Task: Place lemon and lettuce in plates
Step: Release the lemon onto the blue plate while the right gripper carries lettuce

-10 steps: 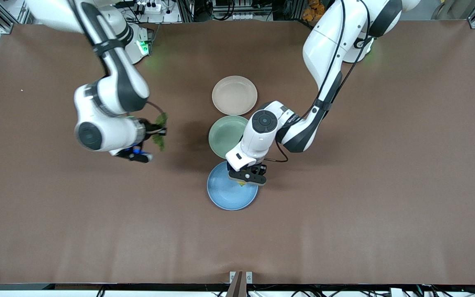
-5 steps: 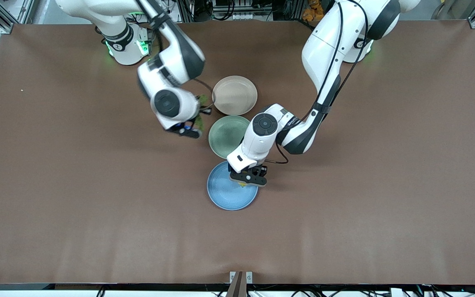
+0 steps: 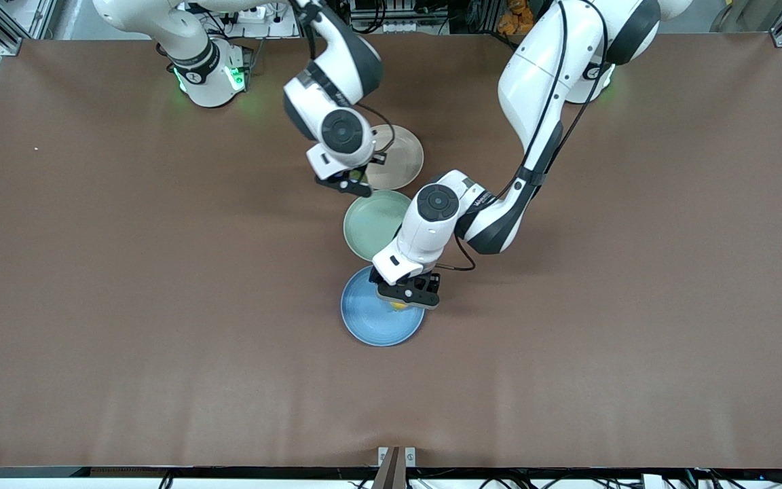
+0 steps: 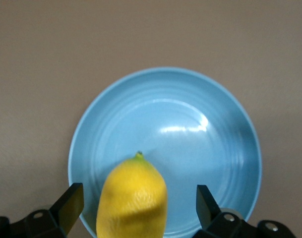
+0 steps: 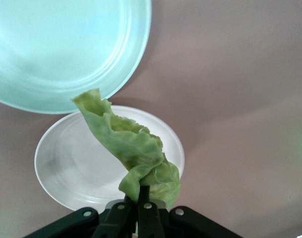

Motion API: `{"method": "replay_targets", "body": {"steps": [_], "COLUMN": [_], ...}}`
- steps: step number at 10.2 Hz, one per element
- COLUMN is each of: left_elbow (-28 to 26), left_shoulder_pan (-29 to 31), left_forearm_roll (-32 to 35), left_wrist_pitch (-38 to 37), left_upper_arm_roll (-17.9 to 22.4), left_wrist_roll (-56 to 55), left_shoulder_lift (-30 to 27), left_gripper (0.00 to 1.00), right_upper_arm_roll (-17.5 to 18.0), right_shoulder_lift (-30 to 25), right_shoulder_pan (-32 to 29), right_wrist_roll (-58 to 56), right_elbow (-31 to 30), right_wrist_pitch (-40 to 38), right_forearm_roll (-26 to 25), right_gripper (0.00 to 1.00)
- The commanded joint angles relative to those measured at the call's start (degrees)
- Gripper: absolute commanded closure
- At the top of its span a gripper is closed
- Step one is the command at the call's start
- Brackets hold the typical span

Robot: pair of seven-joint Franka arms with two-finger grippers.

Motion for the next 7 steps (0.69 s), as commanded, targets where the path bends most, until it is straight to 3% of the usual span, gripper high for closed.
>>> {"method": "replay_targets", "body": {"steps": [1, 2, 3, 4, 5, 7], "left_elbow": [-1.18, -1.18, -1.18, -1.18, -1.44, -1.44], "left_shoulder_pan": [3.6, 4.92, 6.59, 8.0, 10.19, 16.07], "left_forearm_roll": [1.09, 1.18, 1.18, 1.18, 1.09, -0.31], "left_wrist_pitch": [-4.22, -7.46, -11.5, -15.72, -20.2, -30.21], "left_upper_arm_roll": [0.26, 0.26, 0.26, 0.26, 0.09, -0.52], "left_wrist_roll": [-0.81, -0.72, -0.37, 0.59, 3.65, 12.34], "left_shoulder_lift": [-6.25, -9.06, -12.14, -15.13, -18.46, -24.53], "left_gripper": [0.0, 0.0, 0.0, 0.0, 0.0, 0.0], "right_upper_arm_roll": [-0.41, -0.41, -0.41, -0.41, -0.41, -0.76], "right_shoulder_lift": [2.04, 1.96, 1.96, 1.96, 1.87, 0.21], "right_shoulder_pan": [1.58, 2.28, 2.55, 2.64, 2.73, 1.24], "right_wrist_roll": [1.65, 1.74, 2.7, 4.1, 4.03, 2.2], "right_elbow": [0.26, 0.17, 0.34, 0.95, 1.74, 3.33], "right_wrist_pitch": [2.97, 2.8, 2.89, 2.97, 2.71, 2.18], "right_forearm_roll": [1.06, 1.06, 1.06, 1.06, 0.97, 0.45], "right_gripper": [1.0, 0.85, 0.2, 0.14, 0.0, 0.0]}}
